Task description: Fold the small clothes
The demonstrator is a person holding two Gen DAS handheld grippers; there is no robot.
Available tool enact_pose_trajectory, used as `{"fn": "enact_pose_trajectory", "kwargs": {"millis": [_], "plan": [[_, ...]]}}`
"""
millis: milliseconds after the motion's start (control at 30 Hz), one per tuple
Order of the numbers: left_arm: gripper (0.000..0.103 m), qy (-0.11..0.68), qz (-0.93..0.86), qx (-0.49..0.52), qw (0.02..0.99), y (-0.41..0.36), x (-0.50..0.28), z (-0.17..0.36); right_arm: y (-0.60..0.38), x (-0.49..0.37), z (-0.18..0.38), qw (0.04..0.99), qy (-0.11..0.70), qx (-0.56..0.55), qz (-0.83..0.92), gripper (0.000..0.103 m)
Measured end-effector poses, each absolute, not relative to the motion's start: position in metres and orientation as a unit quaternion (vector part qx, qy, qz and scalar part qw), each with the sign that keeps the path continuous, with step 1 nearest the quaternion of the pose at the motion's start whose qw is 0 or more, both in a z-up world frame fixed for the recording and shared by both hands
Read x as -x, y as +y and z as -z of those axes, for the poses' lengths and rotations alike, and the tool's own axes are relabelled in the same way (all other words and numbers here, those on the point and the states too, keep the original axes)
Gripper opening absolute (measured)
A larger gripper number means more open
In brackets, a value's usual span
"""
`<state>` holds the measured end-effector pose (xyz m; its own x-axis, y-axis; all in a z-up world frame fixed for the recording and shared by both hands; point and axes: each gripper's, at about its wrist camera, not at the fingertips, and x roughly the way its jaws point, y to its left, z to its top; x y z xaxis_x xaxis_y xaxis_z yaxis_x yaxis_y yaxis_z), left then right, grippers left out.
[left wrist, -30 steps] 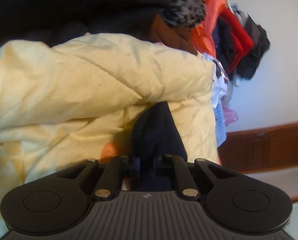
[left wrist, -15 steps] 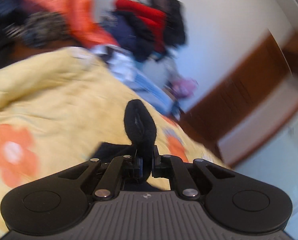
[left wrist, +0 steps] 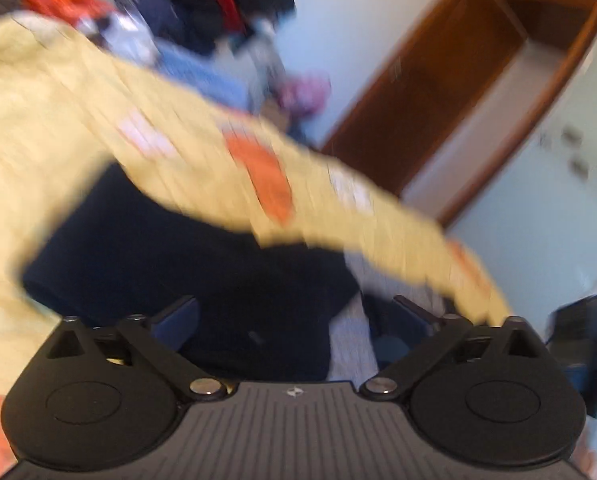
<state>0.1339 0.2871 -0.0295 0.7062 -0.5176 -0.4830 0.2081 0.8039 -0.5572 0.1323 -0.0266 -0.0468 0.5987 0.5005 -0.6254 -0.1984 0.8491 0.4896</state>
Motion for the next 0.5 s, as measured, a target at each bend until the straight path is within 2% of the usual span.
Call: {"fn": "enact_pose_trajectory", "kwargs": {"millis": [67,167,333,367,400,467,500], "plan": [[0.103,0.307,0.196,0.299,0.882,0.328,-0.14,0.024,-0.024,-0.148,0.055,0.863,0.412,-0.219,-0.194,0.069],[0.103,0.33,0.164,0.385,0.847,0.388,-0.165,0.039,-0.019,-0.166,0.072,0.835,0.435,-0.273,-0.2,0.069],[0.103,0.359,0.137,0.47,0.795,0.438,-0.184,0.077,-0.008,-0.173,0.079,0.82,0.426,-0.334,-0.184,0.068],[0.103,0.359,0.133,0.475,0.792,0.442,-0.185,0.084,-0.004,-0.174,0.079,0.815,0.429,-0.339,-0.193,0.061],[0.103,0.356,0.135,0.48,0.79,0.443,-0.185,0.088,0.002,-0.175,0.081,0.806,0.439,-0.343,-0.202,0.043],[0.103,0.351,0.14,0.482,0.79,0.442,-0.188,0.088,0.015,-0.174,0.085,0.795,0.464,-0.337,-0.199,0.015],[0.103,0.358,0.14,0.48,0.788,0.439,-0.189,0.088,0.02,-0.17,0.087,0.797,0.465,-0.332,-0.197,0.015]]}}
